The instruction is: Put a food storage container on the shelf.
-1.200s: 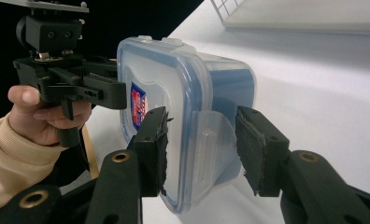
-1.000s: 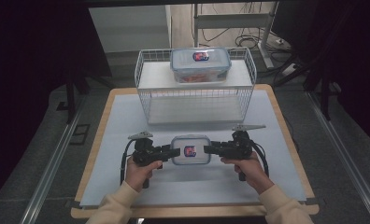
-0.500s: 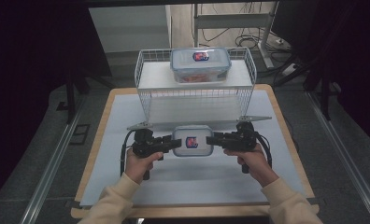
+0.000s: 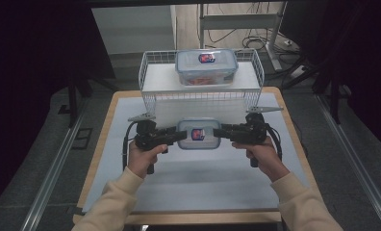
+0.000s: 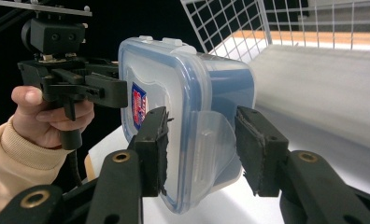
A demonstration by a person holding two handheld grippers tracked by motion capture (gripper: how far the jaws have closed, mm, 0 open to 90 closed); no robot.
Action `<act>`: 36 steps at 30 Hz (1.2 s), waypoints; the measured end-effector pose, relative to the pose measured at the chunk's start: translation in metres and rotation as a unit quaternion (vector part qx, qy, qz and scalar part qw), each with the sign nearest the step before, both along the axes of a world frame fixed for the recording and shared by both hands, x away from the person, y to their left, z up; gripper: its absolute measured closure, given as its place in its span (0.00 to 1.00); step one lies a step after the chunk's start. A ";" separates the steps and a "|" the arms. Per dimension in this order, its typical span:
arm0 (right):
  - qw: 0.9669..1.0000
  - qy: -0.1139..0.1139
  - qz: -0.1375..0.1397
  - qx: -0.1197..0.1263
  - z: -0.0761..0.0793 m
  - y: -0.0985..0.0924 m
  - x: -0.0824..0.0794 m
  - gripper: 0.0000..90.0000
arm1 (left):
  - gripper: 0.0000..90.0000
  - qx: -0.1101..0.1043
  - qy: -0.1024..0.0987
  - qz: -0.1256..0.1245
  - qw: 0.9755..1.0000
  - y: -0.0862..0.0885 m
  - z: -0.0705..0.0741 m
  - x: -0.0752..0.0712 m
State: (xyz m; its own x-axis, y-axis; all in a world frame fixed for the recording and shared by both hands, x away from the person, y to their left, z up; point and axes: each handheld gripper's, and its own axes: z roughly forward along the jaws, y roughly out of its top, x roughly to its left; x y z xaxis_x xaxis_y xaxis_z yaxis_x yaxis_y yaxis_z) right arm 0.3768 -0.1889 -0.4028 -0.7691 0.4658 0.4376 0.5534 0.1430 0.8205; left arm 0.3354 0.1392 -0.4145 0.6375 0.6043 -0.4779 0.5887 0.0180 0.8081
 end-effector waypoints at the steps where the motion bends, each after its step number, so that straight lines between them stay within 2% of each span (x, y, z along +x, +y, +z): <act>1: 1.000 -0.003 0.000 0.000 0.003 0.000 0.001 0.61 | 0.56 -0.001 -0.003 0.002 1.000 0.000 0.003 0.001; 15: 0.999 -0.035 -0.002 0.005 0.037 -0.002 0.013 0.61 | 0.56 0.003 -0.036 0.003 0.999 -0.002 0.038 0.014; 21: 0.999 -0.043 -0.004 0.004 0.053 -0.002 0.021 0.61 | 0.56 -0.001 -0.042 0.003 0.999 -0.002 0.051 0.023; 36: 0.998 -0.060 -0.011 0.001 0.080 -0.003 0.036 0.61 | 0.56 -0.003 -0.057 0.007 0.998 -0.004 0.079 0.041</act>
